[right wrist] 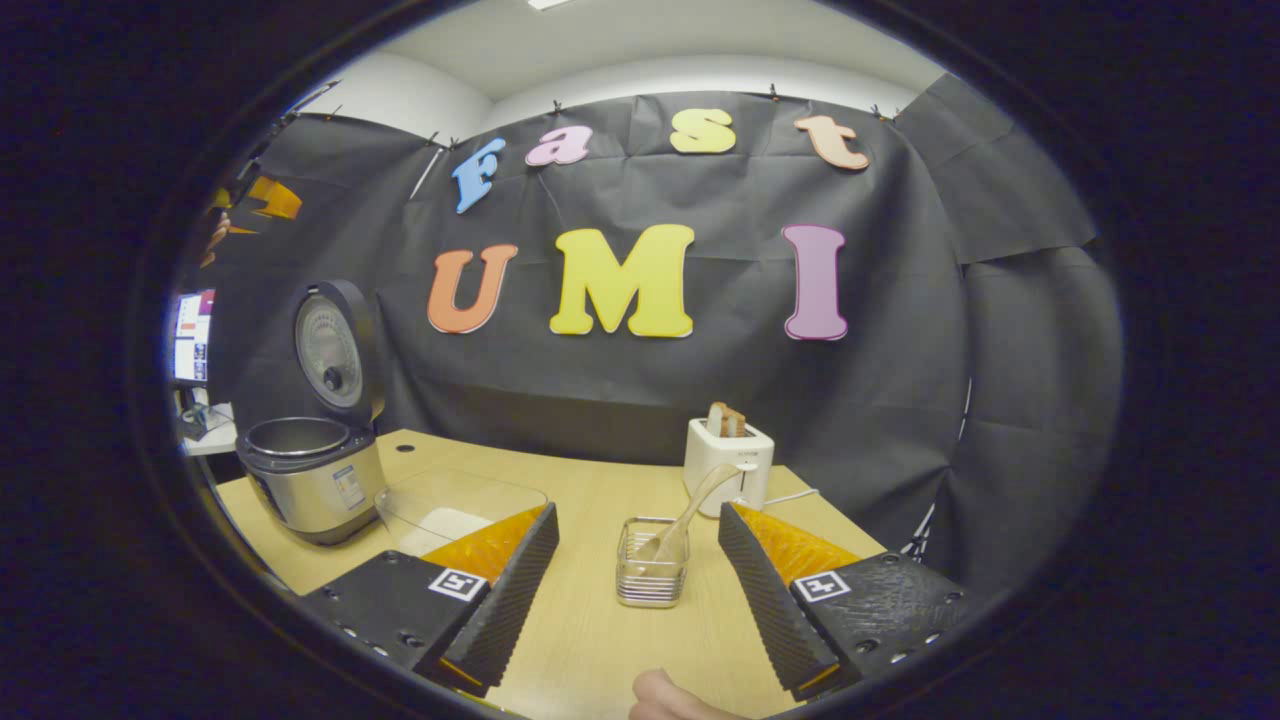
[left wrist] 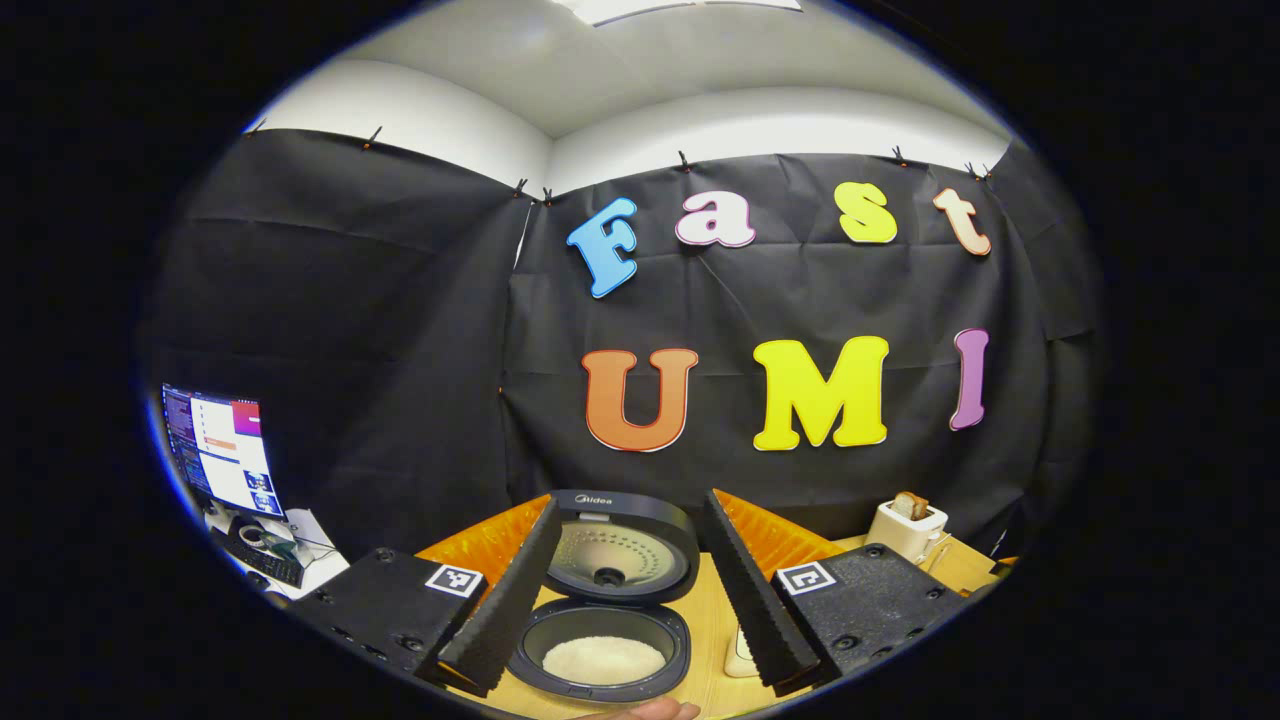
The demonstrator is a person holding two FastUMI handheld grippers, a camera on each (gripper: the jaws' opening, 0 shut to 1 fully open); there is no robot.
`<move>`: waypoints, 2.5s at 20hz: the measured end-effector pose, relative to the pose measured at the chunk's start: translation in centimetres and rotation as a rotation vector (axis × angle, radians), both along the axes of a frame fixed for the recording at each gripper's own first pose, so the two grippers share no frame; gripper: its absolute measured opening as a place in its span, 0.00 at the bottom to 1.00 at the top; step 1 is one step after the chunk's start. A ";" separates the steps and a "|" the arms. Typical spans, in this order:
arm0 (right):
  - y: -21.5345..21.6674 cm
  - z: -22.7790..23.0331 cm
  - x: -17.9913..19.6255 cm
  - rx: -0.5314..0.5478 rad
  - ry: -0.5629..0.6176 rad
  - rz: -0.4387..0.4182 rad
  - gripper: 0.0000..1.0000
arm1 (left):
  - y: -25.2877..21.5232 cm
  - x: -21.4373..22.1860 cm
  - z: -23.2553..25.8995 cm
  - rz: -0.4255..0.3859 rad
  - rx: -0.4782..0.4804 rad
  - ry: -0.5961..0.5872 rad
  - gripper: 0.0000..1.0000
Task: Close the left gripper, press the button to open the rice cooker; take a wooden spoon from the chopstick holder with the right hand, scoop a spoonful of rice and pour it into the rice cooker, then put the wooden spoon back into the chopstick holder.
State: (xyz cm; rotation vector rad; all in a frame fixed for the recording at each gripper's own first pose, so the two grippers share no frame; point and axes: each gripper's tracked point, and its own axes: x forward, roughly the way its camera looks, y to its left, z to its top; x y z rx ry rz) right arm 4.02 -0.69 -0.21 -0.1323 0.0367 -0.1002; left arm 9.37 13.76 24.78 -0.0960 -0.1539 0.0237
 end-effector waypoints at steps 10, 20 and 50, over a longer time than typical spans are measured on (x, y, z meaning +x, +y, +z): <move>-3.4 -0.8 1.1 0.048 -0.014 -0.043 0.94 | 3.4 17.3 -1.8 0.093 0.093 0.002 0.91; -2.7 -1.8 1.9 0.009 0.014 -0.030 0.95 | 3.8 17.9 -4.3 0.039 0.049 0.077 0.95; 0.8 0.9 -2.4 0.005 -0.044 0.045 0.96 | 1.9 2.9 -23.3 -0.036 0.048 0.305 0.95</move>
